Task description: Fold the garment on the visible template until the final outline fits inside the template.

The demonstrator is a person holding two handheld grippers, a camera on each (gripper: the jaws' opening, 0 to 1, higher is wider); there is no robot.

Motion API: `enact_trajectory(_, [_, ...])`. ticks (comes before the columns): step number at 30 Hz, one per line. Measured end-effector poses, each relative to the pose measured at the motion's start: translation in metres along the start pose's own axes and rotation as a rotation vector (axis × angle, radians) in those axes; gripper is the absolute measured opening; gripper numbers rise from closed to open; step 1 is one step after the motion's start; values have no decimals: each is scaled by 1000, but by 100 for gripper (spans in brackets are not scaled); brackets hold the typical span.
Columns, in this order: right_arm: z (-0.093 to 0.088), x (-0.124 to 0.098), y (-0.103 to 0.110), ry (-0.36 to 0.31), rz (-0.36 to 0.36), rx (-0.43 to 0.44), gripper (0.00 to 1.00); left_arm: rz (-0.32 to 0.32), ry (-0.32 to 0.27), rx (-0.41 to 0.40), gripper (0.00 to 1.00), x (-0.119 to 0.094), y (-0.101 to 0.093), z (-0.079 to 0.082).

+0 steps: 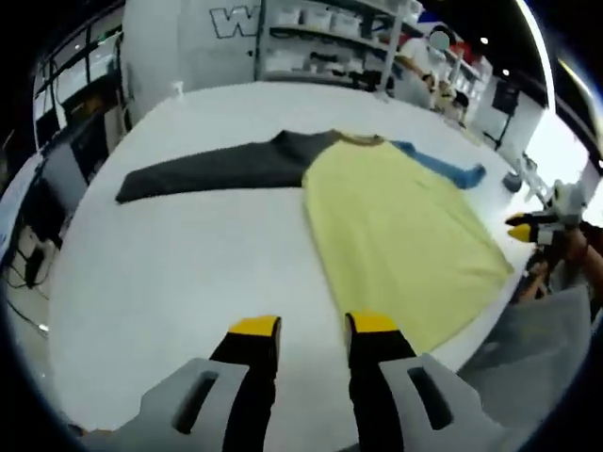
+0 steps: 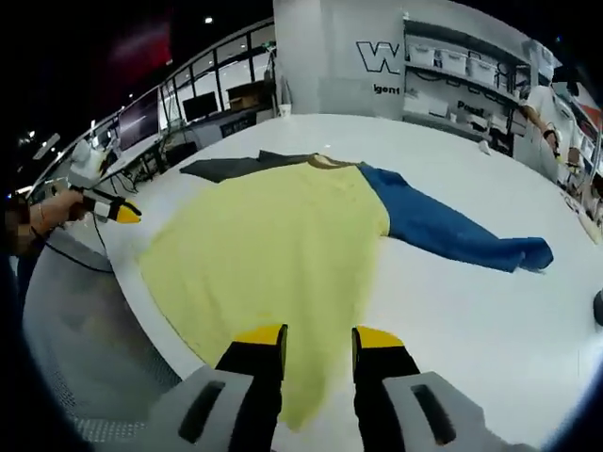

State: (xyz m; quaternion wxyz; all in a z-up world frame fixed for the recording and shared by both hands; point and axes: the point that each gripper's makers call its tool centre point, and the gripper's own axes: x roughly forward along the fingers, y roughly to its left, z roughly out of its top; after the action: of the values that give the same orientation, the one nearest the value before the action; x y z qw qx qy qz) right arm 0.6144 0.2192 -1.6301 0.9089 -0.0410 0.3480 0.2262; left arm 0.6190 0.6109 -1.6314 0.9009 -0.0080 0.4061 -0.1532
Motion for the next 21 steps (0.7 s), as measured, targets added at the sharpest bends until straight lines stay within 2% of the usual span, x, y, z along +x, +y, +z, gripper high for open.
enact_trajectory(4, [8,1,0,-11,3,-8,36,13,-35,4,41,4,13,9])
enact_trajectory(5, [17,7,9,-26,11,-11,40,26,-67,-18,43,10,34,21])
enact_trajectory(7, [18,14,15,-26,9,-19,44,45,-138,-35,46,12,45,38])
enact_trajectory(10, [23,21,20,-30,24,-24,44,66,-181,-52,49,13,61,50])
enact_trajectory(11, [31,25,25,-38,41,-11,44,88,-211,-67,51,15,74,58])
enact_trajectory(13, [31,31,27,-34,42,-12,44,102,-222,-77,53,18,84,65])
enact_trajectory(14, [31,33,28,-31,41,-12,44,126,-226,-86,53,23,109,73])
enact_trajectory(17, [32,36,32,-29,46,-12,45,166,-229,-100,50,32,136,84])
enact_trajectory(21, [37,43,37,-27,61,-6,48,205,-248,-101,51,39,159,94])
